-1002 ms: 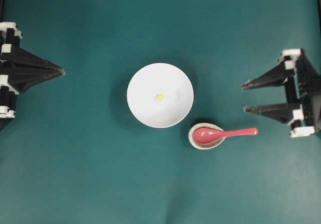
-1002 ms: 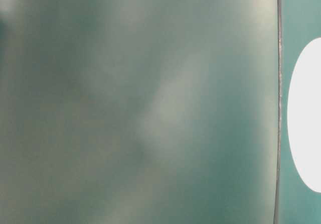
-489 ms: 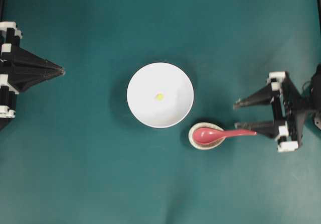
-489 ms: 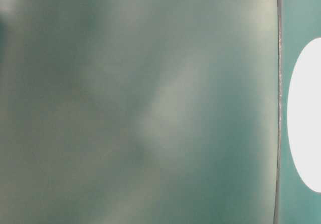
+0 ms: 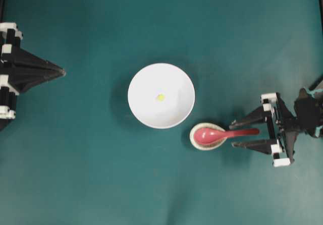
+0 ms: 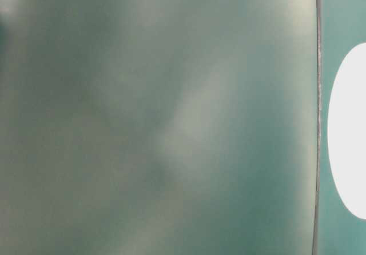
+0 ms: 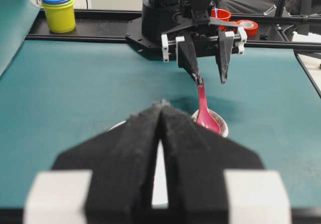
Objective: Scoop the yellow hexagonal prism block from the bowl with a spoon using the right arm.
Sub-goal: 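Close the right gripper on the pink spoon handle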
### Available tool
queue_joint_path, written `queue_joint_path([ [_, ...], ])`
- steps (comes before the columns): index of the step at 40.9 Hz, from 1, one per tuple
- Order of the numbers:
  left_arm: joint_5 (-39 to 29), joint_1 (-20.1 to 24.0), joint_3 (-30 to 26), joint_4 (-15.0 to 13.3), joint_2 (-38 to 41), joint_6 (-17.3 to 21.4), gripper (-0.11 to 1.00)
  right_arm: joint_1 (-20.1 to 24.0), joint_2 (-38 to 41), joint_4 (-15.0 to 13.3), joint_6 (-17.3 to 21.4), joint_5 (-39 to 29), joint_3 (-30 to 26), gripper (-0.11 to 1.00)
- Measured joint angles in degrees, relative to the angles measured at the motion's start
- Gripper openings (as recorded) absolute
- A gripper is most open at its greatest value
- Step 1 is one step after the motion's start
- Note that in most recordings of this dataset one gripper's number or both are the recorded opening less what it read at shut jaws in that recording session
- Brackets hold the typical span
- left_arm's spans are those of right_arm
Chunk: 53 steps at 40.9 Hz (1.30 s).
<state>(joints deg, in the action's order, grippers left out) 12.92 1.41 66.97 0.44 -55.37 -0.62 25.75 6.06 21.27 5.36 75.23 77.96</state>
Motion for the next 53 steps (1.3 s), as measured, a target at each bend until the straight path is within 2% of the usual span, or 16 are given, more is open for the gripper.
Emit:
queue_joint_path([
  [12,0.5,-0.1,0.0,0.1,0.3,0.0,-0.01,0.2,4.1,0.6,0.0,0.3,0.8,0.57],
  [53,1.3,0.0,0.0,0.1,0.4,0.0,-0.01,0.2,7.1,0.7,-0.1,-1.8,0.1,0.57],
])
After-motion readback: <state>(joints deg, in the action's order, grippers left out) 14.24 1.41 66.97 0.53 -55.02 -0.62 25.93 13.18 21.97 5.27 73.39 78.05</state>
